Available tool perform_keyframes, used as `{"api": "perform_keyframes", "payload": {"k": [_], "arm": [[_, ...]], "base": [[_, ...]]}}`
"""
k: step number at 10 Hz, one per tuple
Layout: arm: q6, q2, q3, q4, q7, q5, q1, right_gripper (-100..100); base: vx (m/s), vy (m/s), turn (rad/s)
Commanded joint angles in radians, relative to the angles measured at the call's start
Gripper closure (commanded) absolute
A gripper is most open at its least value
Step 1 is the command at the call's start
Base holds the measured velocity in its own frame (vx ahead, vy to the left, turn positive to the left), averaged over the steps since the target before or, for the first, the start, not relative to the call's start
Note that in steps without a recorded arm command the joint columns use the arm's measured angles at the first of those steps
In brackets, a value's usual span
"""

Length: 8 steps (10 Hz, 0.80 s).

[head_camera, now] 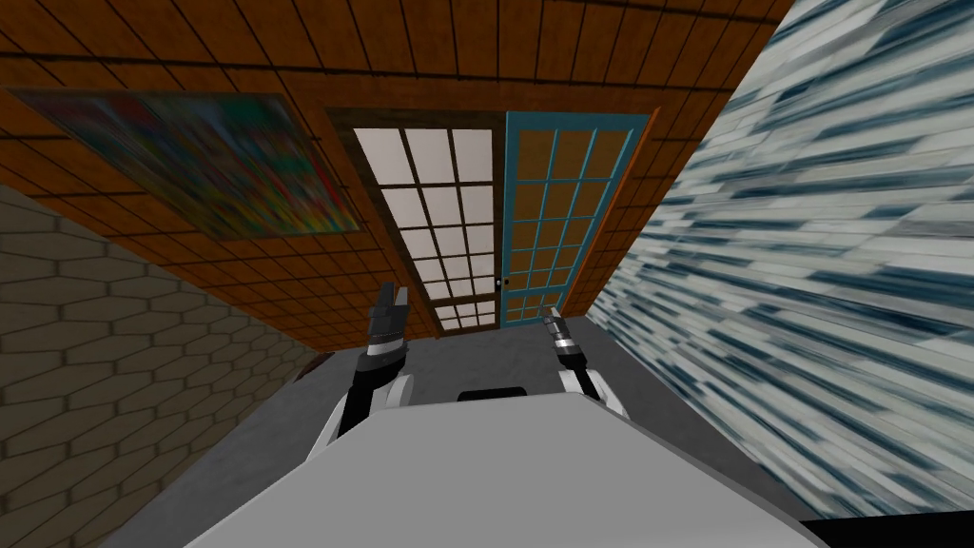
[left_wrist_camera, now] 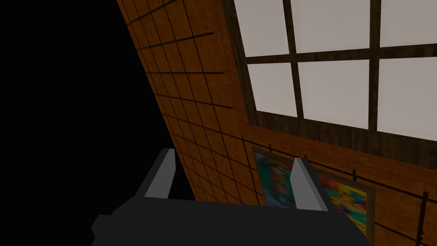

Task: Pull the door open

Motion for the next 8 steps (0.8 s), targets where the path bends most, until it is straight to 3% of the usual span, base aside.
{"api": "perform_keyframes", "payload": {"k": [1,8], "arm": [[-0.009,0.000,-0.010,0.047,0.040,0.013,-0.017,-100],[-0.038,0.003,-0.050,0.226,0.191,0.065,-0.079,-100]], "base": [[0.100,0.021,0.010],[0.099,0.010,0.011]]}}
